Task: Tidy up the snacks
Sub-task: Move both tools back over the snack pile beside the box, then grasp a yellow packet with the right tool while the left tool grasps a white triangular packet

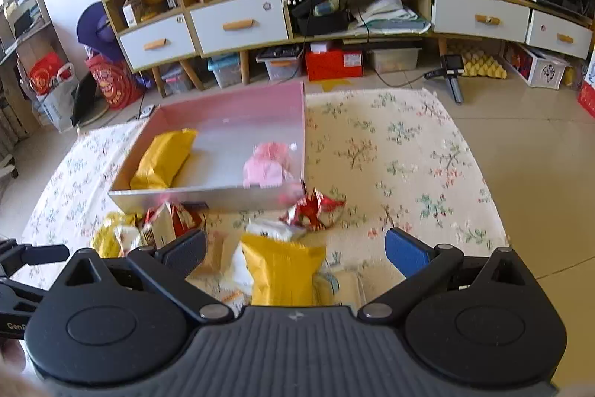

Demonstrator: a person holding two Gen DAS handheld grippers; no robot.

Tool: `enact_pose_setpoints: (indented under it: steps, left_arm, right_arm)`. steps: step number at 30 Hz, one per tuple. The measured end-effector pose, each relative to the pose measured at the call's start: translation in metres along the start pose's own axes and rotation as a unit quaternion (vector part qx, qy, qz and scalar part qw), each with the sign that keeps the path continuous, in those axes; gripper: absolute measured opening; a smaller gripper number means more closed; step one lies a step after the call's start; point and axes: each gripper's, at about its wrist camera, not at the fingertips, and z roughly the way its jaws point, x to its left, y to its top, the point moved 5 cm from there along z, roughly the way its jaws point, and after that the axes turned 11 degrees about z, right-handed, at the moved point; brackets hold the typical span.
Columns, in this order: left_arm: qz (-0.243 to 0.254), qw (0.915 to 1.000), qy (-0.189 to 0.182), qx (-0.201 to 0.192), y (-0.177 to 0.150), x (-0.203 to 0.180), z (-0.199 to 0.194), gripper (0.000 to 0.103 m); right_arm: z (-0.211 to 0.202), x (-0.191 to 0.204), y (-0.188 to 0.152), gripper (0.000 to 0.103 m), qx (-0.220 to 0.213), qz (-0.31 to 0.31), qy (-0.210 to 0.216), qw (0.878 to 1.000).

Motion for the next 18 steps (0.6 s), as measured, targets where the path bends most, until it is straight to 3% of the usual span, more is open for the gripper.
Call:
enact_pose_setpoints:
  steps: [10,18]
  left_arm:
    - [0.018,0.9988,-0.044,0.008,-0.007,-0.027,0.007,0.099]
    - [0.020,0.9975,-0.065,0.019,-0.009,-0.037,0.018,0.097]
  right_arm:
    - [0.011,-0.003,-0.020,0.103,0.048,-0.012,-0.019,0.999]
    - [0.023,-0.002,-0.028,0.099,0.103,0.026,0.007,0.994]
